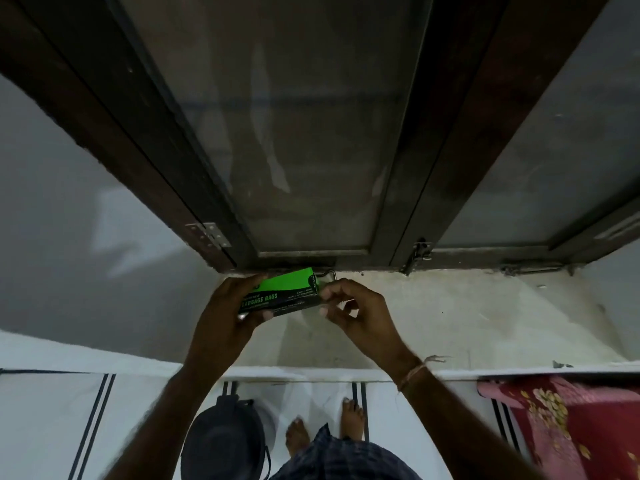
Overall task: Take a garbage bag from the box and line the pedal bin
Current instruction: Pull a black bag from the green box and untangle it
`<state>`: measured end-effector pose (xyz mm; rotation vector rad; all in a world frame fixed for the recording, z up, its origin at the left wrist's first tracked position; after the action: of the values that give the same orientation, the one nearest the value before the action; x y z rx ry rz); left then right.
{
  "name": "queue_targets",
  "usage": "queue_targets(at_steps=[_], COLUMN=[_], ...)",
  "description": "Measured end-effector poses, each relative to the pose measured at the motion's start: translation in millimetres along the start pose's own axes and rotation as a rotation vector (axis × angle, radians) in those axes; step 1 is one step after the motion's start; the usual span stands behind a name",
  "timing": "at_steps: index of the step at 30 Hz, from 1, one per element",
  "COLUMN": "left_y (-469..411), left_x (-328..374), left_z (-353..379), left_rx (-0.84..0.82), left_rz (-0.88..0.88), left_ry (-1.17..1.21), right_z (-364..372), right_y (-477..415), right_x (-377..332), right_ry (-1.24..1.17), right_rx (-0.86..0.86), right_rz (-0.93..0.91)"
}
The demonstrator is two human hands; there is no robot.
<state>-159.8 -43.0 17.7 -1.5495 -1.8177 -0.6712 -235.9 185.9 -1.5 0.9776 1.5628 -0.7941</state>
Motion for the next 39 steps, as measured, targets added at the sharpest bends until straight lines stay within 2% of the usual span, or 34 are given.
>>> queue_targets(at_steps=[7,10,16,21,26,33,37,39], left_y=[5.3,4.1,0.9,-1.2,-4.5,-25.1,-27.7,-22.2], left_x=[4.8,7.2,27.5,28.8,45.5,115.4,122.1,117.8], left_z=[-0.9,-4.4,-14.3,-17.0,-19.0,-15.4,-17.0,-18.5], left_rx=[0.015,0.010,0.015,0.004,-0.029,-0.021,-0.033,-0.043], left_rz=[-0.021,-0.007,0.081,0.072,0.133,0.282,0.252,0.248], left_ry=[0.044,0.029,-0.016,-0.069,-0.286,-0.680,-0.655,-0.570], right_z=[10.1,12.8,9.3,-2.6,6.7,28.6,31.5,30.2], right_y=[3.5,2.6,1.6,1.8,3.1,11.7,13.3,13.9], right_x=[1.1,4.9,4.1,3.6,9.4,28.8,29.7,35.6], right_ry=[-0.062,-0.037,-0.139,-0.221,-0.481,-0.789,-0.912,-0.911], right_rx=[-0.005,-0.019,-0.062,0.035,-0.059,-0.212,-0.230,-0.177], right_rz=[-0.065,-0.034,0.008,0.034,0.136,0.307,0.327,0.359])
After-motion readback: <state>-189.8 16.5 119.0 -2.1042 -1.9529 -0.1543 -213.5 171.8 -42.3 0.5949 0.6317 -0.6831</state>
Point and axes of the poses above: each hand's wrist, its own y-axis away from the middle knuckle, its own z-axis out of the palm, x = y × z, the point moved 9 cm from there along -y, towards the middle knuckle, and after that the axes turned 1 degree about y, right-handed, at the moved point
